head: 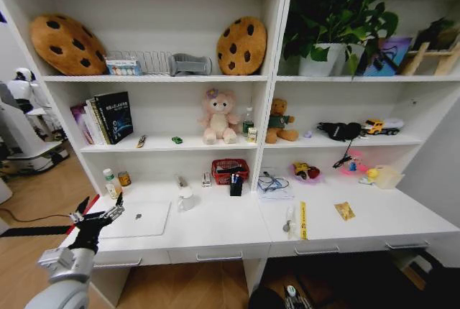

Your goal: Organize the objects on the table.

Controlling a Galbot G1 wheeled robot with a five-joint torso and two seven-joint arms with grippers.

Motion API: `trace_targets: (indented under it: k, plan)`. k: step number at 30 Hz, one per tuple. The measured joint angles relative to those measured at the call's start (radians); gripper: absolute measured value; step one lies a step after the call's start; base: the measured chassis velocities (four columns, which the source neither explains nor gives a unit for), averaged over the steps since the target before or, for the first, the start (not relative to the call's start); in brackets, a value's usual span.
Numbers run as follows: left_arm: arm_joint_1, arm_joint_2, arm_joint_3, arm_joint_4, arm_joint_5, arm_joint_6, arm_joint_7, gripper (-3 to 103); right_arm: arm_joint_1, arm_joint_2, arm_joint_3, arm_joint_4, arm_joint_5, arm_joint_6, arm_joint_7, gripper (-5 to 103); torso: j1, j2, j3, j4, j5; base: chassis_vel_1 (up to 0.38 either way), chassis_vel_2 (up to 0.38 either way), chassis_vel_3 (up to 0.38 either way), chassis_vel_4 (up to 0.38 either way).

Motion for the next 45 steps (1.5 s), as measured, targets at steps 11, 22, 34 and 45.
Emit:
trace_targets:
  k: [11, 22, 34, 45]
  plan:
    - [-0.005, 0.001, 0.003, 0.002, -0.002, 0.0, 0.001, 100, 0.024, 0.017, -0.009, -0.039, 0.009, 0.014, -0.012, 38, 0.0, 0.0, 0.0, -0.0004, -0.0001, 0.0, 0.0, 0.0, 0.0]
    - [0.004, -0.001, 0.001, 0.008, -0.003, -0.005, 0.01, 100, 0.01, -0.001, -0.005, 0.011, 0.037, 0.07, -0.078, 79, 0.0, 0.0, 0.0, -0.0001, 0.0, 0.0, 0.0, 0.0, 0.0]
    - [-0.011, 0.008, 0.009, 0.016, -0.002, -0.005, 0.008, 100, -0.125, -0.078, 0.151, 0.313, -0.062, 0.343, -0.324, 100, 0.0, 0.0, 0.0, -0.0001, 0.0003, 0.0, 0.0, 0.0, 0.0]
    - [-0.015, 0.014, 0.009, 0.015, -0.005, -0.005, 0.008, 100, -0.076, -0.109, 0.337, 0.475, 0.034, 0.261, -0.125, 100, 0.0, 0.0, 0.0, 0.0, 0.0001, 0.0, 0.0, 0.0, 0.0]
